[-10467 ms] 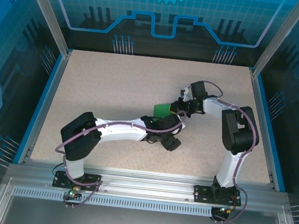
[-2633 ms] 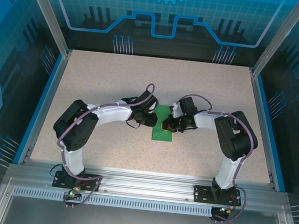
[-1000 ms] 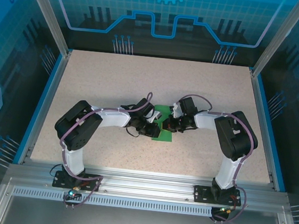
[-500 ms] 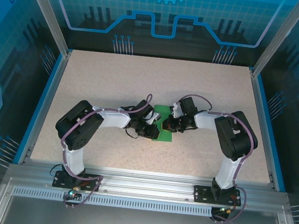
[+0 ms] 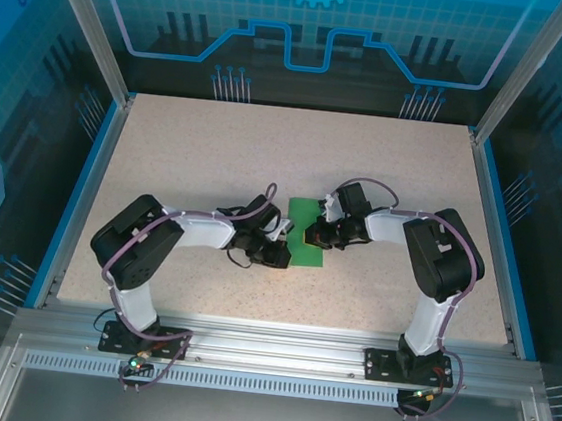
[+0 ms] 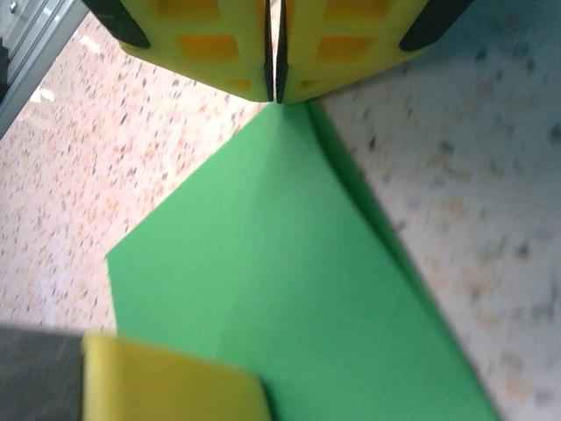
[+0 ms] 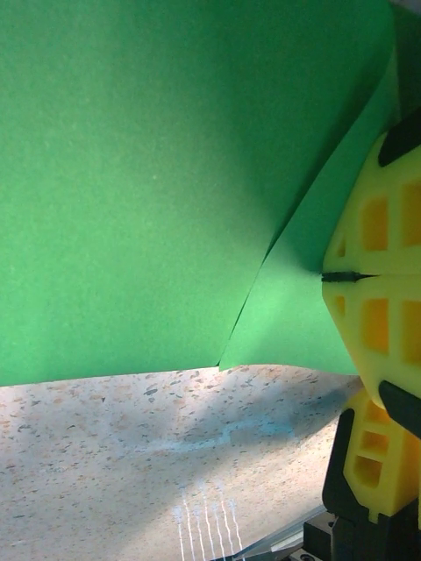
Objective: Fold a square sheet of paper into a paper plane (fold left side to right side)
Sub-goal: Fold the triangle a second time at the center of the table.
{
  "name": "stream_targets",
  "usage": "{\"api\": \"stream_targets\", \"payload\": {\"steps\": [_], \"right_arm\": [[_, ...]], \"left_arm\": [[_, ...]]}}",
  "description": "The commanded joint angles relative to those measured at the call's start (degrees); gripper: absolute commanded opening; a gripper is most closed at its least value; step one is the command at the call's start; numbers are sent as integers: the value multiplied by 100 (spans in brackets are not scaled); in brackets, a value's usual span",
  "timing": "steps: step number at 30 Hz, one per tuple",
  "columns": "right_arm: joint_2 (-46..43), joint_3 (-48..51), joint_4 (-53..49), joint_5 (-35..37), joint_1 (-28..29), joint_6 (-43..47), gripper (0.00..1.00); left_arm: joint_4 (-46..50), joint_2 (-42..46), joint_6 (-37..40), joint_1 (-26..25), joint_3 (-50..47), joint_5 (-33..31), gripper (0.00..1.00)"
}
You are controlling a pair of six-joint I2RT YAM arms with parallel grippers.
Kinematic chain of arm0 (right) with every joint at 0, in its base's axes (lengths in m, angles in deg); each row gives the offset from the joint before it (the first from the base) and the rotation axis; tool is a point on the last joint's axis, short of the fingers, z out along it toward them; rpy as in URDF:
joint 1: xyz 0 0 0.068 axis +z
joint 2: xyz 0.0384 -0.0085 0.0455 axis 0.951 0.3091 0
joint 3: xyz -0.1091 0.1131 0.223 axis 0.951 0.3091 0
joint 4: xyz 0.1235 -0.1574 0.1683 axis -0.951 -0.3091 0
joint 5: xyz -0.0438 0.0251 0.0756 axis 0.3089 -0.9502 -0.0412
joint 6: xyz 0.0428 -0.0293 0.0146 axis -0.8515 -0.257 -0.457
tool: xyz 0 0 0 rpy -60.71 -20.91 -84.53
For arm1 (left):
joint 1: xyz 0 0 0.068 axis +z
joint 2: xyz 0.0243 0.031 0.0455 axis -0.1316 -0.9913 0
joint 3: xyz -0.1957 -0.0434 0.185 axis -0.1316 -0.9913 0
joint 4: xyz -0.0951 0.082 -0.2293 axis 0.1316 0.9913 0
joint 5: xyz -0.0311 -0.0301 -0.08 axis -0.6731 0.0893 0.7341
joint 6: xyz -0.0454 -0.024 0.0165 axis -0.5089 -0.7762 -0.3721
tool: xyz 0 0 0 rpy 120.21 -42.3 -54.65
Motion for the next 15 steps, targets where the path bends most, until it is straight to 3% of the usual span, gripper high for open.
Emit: {"api": "stream_targets", "payload": {"steps": [1,7,15], "right_arm": [[218,188,-424,320,-59,41,0],[198,197,-406,295,-59,25,0],[166,215,-380,291,-58,23,0]], "left_arm": [[445,340,-93,-29,-231,-24,12],[515,697,-100,36,97,-29,12],[276,-34,-161,41,595,29,14]]}}
